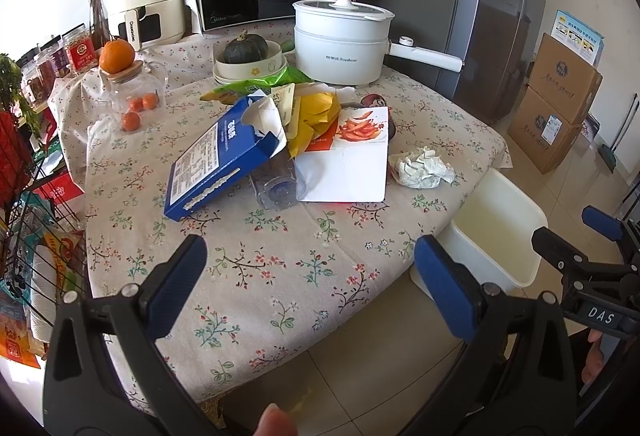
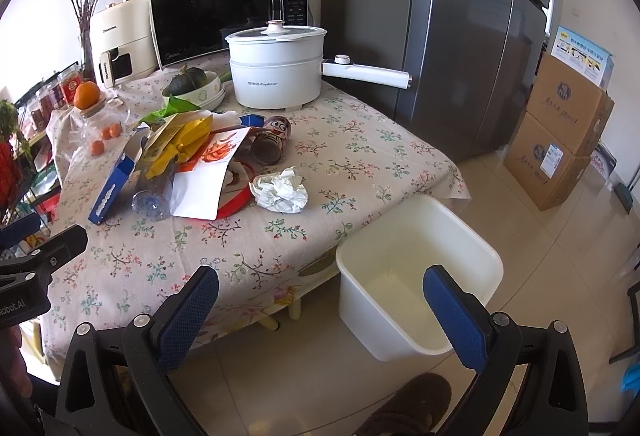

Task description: Collect trash

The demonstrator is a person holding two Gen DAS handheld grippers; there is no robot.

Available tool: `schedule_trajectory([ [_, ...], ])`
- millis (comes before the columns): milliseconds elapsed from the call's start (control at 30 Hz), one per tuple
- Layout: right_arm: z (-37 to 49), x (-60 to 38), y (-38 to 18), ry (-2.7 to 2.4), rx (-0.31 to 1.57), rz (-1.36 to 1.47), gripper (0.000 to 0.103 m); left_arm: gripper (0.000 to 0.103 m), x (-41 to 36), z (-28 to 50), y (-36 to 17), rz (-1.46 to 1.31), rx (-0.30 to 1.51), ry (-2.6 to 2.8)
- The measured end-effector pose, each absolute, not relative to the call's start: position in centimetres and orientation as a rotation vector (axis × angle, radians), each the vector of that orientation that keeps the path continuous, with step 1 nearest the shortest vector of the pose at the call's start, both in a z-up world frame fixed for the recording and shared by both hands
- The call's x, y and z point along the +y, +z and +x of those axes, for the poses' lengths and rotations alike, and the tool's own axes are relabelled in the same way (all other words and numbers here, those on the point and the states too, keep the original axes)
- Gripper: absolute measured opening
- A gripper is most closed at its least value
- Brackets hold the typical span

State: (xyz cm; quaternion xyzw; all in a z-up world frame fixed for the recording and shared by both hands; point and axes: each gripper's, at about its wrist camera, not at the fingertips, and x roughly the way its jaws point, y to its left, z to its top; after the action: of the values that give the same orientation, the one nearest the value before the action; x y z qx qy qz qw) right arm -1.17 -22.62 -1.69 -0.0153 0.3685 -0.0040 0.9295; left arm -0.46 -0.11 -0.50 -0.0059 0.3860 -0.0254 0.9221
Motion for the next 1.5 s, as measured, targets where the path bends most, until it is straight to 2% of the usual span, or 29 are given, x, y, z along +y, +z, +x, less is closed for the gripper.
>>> schedule_trajectory([
  [967,-1.5,-22.3,-0.1,-0.02,0.723,-0.064,0.103,0.103,1.1,0.3,0.4,-0.014,0.779,-0.075],
  [1100,0.2,-22.5,1.3,-0.008,0.734,-0.081,0.103,0.103,1.5,1.9,0.7,0.066,0.779,-0.07],
  [1300,6.2,-22.0,2.5,0.085,0.864,-0.058,0.103,0.103,2.8,6.0,-0.7,0.218,0.856,-0.066],
  [1500,10.0,-21.5,0.3,0.116,0.913,-0.014,0.103,0.103,4.7,8.1,-3.7,0.382,0.827,-0.006],
])
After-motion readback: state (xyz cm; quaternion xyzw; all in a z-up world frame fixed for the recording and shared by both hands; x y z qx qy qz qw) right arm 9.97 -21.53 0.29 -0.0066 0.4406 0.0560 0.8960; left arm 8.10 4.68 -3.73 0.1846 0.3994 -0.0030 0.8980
